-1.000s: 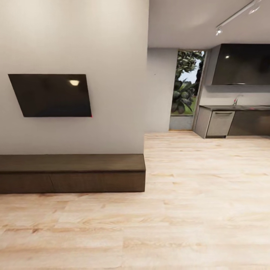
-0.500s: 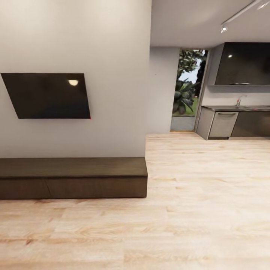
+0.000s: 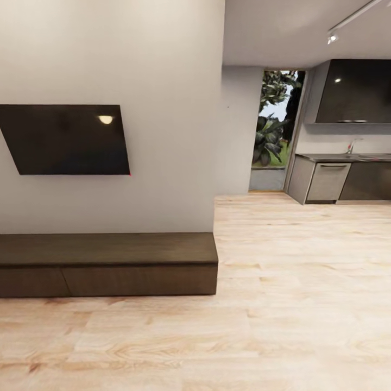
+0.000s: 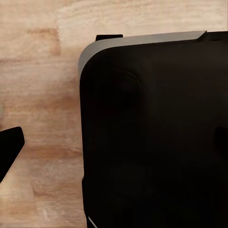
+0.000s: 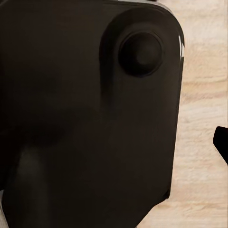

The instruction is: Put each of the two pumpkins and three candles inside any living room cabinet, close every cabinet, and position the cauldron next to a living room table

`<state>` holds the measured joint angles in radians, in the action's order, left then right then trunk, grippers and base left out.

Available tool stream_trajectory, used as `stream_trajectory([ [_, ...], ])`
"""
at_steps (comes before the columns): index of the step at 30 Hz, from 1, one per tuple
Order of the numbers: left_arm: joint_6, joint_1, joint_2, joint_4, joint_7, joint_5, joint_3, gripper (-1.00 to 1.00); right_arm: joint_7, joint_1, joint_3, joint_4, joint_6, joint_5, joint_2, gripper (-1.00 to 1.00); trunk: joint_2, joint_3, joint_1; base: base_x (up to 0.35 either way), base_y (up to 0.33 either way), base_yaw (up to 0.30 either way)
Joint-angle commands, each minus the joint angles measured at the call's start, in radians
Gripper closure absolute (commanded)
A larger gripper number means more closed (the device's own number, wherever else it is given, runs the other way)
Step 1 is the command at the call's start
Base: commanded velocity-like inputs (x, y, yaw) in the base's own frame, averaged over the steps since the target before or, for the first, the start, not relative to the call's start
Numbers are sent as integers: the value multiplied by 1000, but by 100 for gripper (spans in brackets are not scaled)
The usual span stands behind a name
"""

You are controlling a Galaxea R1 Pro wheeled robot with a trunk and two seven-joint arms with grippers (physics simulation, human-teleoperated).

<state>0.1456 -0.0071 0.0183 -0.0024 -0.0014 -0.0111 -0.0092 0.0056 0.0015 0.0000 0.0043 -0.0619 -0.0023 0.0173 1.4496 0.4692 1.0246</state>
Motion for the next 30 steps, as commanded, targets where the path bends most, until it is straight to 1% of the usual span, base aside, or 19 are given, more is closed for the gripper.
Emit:
stream_trajectory([
  [1,4,-1,0,1,0,-1,-1,-100,1,0,0,0,-4,0,2,-100,0,1,0,197,65,0],
  [8,12,-1,0,1,0,-1,-1,-100,1,0,0,0,-4,1,11,-100,0,1,0,81,27,0],
  [17,19,-1,0,1,0,-1,-1,-100,1,0,0,0,-4,1,15,-100,0,1,0,103,104,0],
  [25,20,-1,0,1,0,-2,-1,-100,1,0,1,0,-4,3,15,-100,0,1,0,159,8,0],
  [30,20,-1,0,1,0,-3,-2,-100,1,0,0,2,-4,4,15,-100,0,1,0,190,-79,0],
])
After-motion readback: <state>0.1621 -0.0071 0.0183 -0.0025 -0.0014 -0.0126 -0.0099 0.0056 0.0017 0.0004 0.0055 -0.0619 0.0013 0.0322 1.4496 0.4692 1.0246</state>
